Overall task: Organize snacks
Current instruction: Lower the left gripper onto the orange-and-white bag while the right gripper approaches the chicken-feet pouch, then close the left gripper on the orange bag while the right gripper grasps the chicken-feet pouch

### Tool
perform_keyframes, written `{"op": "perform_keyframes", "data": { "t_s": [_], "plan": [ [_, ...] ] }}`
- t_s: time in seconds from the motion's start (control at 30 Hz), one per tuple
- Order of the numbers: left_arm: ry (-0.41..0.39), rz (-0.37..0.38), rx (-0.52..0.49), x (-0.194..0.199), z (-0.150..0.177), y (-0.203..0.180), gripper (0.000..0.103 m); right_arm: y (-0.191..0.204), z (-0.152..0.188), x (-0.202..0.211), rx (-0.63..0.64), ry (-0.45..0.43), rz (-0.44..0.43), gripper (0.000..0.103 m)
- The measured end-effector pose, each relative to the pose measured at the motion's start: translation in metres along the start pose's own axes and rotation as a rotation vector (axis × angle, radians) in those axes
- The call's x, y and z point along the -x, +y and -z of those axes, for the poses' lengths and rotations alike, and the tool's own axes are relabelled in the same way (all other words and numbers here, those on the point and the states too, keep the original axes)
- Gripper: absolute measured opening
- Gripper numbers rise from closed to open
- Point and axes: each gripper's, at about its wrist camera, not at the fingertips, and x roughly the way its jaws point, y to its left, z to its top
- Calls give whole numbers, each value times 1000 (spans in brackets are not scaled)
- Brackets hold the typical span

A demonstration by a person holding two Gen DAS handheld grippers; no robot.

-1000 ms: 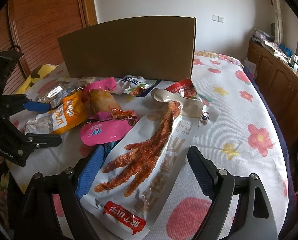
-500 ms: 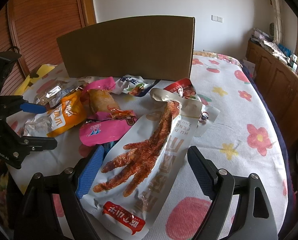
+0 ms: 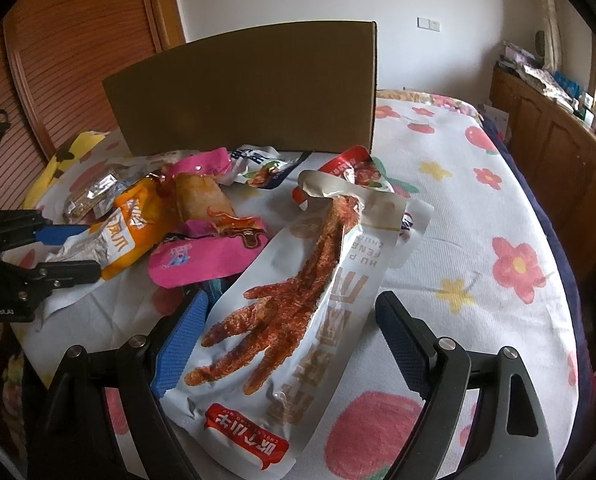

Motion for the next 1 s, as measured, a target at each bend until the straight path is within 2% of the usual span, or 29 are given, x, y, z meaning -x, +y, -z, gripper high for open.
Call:
{"op": "perform_keyframes", "data": {
  "t_s": [0.13, 0.27, 0.4, 0.5, 0.57, 0.6, 0.63, 0.73, 1.0],
  "plan": [
    [0, 11, 13, 5, 4, 0, 40, 0, -1, -2, 8, 13, 11, 89],
    [4, 22, 38, 1, 2, 2, 44, 1, 0, -2, 13, 19, 15, 89],
    [12, 37, 46, -8, -3, 3, 54, -1, 0, -2, 10, 17, 13, 86],
    [13, 17, 34, -13, -9, 0, 61, -4, 1, 0, 2, 14, 24, 78],
    [6, 12, 30, -16, -11, -2, 61, -7, 2, 1, 1, 13, 23, 72],
    [0, 11, 27, -16, -11, -3, 58, -8, 2, 2, 0, 14, 23, 71],
    [-8, 12, 18, -16, -11, -5, 51, -9, 3, 3, -2, 12, 18, 70],
    [-16, 10, 8, -12, -10, -8, 45, -13, 6, 7, -18, 8, 8, 68],
    [-45, 20, 43, 6, 4, -3, 40, -18, 8, 22, -50, -17, -42, 64]
  ]
}}
